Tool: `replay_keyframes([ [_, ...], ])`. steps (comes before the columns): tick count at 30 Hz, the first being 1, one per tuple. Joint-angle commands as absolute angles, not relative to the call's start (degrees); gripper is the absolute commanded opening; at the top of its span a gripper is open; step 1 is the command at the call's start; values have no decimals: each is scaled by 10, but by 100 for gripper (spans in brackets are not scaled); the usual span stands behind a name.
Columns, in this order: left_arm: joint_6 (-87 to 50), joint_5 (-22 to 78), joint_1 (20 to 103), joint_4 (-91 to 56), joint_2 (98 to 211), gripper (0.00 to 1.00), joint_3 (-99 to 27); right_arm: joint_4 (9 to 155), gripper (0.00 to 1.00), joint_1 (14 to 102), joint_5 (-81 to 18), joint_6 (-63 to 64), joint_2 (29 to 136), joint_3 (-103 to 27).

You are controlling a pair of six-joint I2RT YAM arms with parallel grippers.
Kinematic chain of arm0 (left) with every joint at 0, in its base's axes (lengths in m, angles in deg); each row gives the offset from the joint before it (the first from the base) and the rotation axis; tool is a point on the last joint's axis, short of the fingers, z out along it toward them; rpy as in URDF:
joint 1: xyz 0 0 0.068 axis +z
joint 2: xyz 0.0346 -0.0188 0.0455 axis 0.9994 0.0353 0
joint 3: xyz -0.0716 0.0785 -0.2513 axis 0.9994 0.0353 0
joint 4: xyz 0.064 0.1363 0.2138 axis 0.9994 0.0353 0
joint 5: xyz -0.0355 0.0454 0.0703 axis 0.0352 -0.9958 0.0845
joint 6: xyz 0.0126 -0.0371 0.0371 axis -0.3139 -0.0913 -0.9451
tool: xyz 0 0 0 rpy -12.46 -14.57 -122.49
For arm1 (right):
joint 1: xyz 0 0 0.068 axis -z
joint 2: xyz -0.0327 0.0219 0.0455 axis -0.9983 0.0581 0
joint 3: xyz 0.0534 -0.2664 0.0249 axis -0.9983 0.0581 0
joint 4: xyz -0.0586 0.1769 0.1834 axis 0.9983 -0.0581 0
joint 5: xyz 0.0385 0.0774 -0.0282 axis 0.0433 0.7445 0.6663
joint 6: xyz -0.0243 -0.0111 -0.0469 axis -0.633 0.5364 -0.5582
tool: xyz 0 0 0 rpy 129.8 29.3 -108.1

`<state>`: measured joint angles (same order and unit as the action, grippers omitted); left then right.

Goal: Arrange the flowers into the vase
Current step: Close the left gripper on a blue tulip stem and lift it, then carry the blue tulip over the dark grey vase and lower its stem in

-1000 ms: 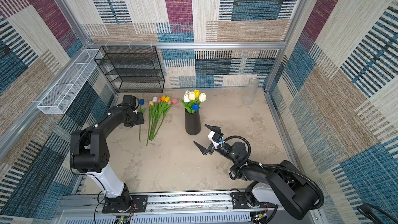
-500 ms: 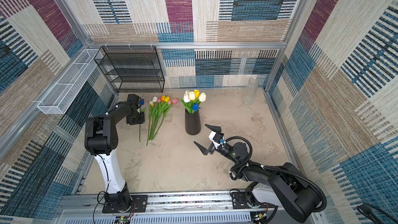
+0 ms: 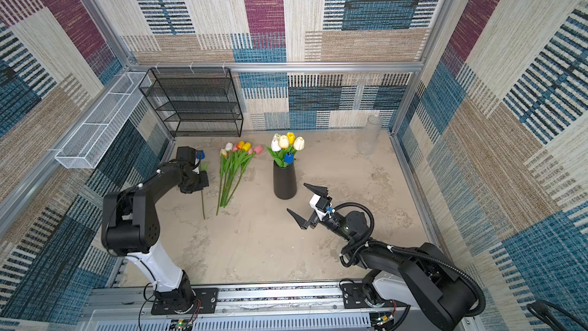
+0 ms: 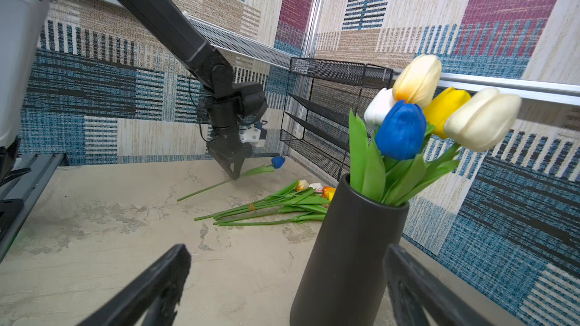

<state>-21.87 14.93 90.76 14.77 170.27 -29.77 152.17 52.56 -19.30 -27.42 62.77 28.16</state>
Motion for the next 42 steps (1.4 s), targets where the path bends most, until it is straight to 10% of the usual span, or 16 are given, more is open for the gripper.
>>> replay_keyframes([
  [1, -162, 198, 902, 57, 1593, 0, -213, 1538, 100, 525, -198, -272, 629, 282],
  [13, -232, 267, 681, -294, 1278, 0, -86, 1550, 100, 525, -195, -265, 630, 284],
  [27, -221, 410, 577, -739, 1513, 0, -156, 1544, 100, 525, -211, -276, 600, 295],
  [42, -229, 415, 577, -756, 1630, 0, -214, 1541, 100, 525, -218, -281, 585, 300],
])
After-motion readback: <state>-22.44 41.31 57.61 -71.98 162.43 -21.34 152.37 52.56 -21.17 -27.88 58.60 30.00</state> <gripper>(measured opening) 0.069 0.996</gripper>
